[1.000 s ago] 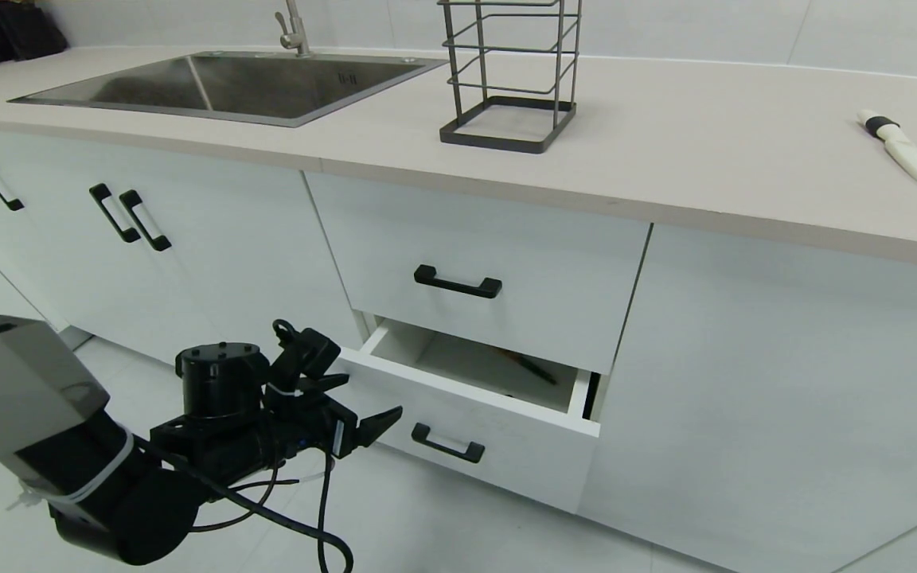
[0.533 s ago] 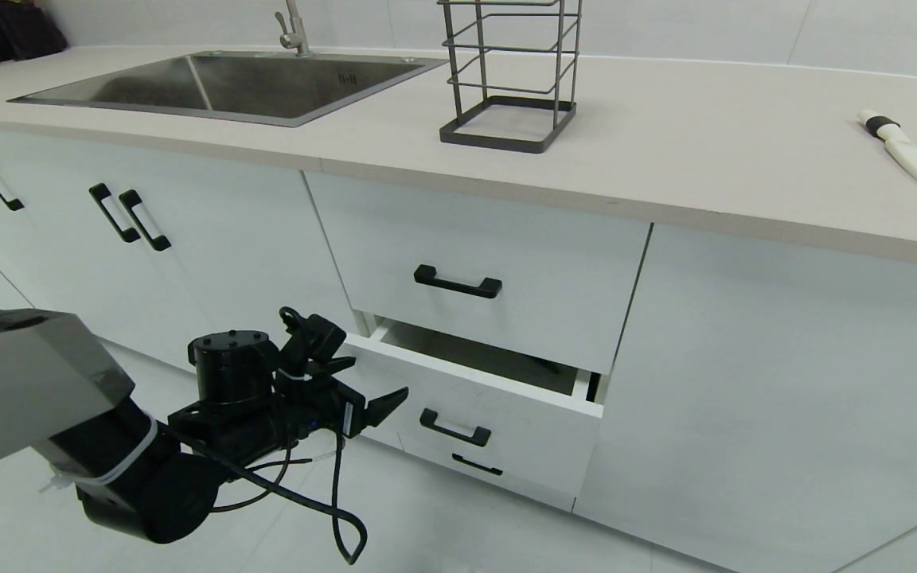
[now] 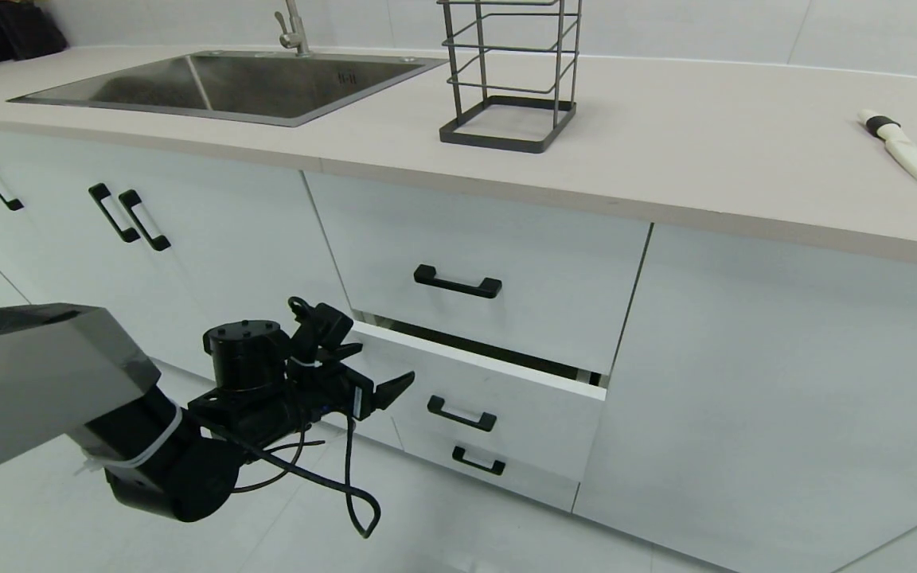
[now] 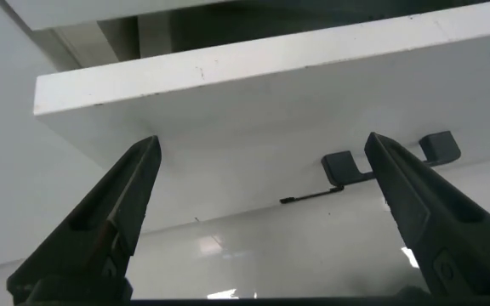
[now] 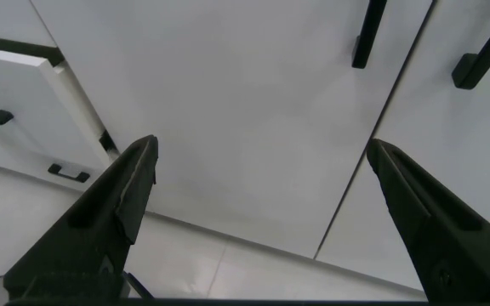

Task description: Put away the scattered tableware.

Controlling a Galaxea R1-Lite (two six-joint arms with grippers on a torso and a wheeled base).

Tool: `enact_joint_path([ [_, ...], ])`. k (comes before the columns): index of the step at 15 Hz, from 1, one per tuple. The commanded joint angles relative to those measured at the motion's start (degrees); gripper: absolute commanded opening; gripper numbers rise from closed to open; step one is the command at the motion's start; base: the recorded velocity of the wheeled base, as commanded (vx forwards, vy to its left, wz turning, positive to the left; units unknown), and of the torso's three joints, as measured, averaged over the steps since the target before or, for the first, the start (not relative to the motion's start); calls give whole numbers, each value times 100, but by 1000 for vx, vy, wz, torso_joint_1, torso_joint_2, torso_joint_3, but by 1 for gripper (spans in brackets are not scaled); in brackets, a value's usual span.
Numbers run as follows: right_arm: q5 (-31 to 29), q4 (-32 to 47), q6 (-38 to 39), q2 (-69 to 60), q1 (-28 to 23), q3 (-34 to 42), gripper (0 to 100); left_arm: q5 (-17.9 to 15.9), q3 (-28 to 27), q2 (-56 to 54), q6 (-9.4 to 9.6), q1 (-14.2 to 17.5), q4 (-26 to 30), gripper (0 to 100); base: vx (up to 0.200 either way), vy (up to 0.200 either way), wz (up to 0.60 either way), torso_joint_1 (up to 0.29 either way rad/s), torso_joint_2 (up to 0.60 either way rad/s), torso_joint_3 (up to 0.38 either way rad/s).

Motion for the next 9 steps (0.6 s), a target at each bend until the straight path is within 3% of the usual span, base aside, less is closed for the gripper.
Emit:
enact_joint_path([
  [1, 0, -2, 6, 7, 0, 0, 100, 1, -114, 170, -80, -1, -169, 100, 0, 0, 0, 0, 0, 0],
  [9, 0, -2, -3, 7, 0, 0, 100, 36, -518, 469, -238, 8, -450, 100, 0, 0, 0, 0, 0, 0],
])
